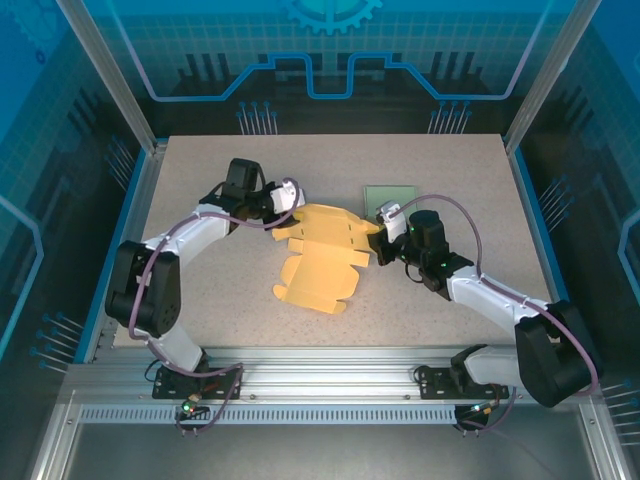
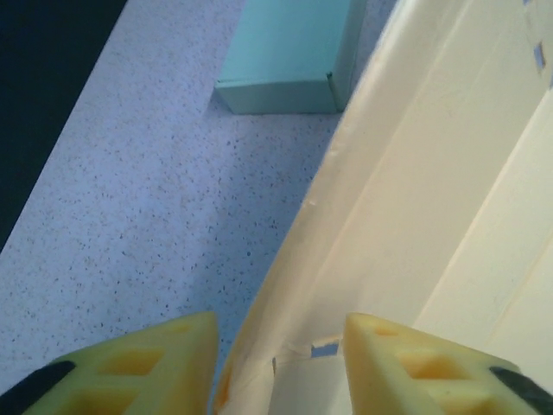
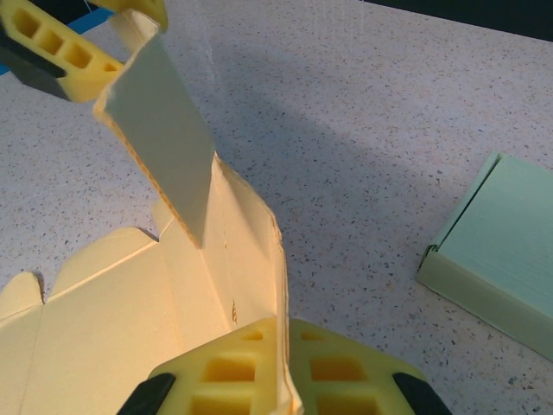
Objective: Fold the paper box
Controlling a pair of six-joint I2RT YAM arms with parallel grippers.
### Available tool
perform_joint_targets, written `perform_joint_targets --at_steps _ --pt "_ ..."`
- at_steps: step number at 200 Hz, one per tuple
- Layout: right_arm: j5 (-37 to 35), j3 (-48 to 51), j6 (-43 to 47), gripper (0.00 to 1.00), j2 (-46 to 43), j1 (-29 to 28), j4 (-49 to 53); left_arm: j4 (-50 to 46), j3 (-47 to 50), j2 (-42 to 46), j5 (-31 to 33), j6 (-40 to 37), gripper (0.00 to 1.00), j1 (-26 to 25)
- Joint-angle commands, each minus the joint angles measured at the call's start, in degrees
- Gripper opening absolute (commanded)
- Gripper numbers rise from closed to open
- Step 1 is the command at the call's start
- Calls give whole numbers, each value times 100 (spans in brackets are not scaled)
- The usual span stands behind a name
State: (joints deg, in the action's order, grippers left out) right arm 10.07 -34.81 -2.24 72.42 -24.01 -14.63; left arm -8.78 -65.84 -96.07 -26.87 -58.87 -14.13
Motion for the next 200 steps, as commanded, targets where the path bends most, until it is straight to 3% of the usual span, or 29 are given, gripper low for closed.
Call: perform_joint_targets --at_steps 1,18,48,61,90,116,139,164,200 --pt "64 27 91 0 37 -50 -227 -166 -141 -77 93 -168 28 -75" --pt "1 27 67 0 85 -41 -241 49 -43 -49 188 -111 12 -152" --pt "-490 18 -216 0 146 14 -119 748 423 255 714 32 3 -360" --pt "-774 5 -406 0 161 58 99 1012 685 491 967 186 2 -493" --pt "-1321 -87 -912 10 164 172 673 1629 1342 978 1584 531 0 -921" --pt "-1428 -94 -1323 21 -86 292 1183 1726 1675 1059 2895 646 0 -1572" --pt "-1519 -51 -1586 35 -738 344 1729 2311 2077 1001 4110 681 0 -2080" --pt "-1753 -74 -1978 54 -1700 450 2556 2941 2315 888 4891 678 0 -2459" --pt "-1427 -279 -2637 60 -2738 614 3504 3705 2393 573 5479 499 0 -2874"
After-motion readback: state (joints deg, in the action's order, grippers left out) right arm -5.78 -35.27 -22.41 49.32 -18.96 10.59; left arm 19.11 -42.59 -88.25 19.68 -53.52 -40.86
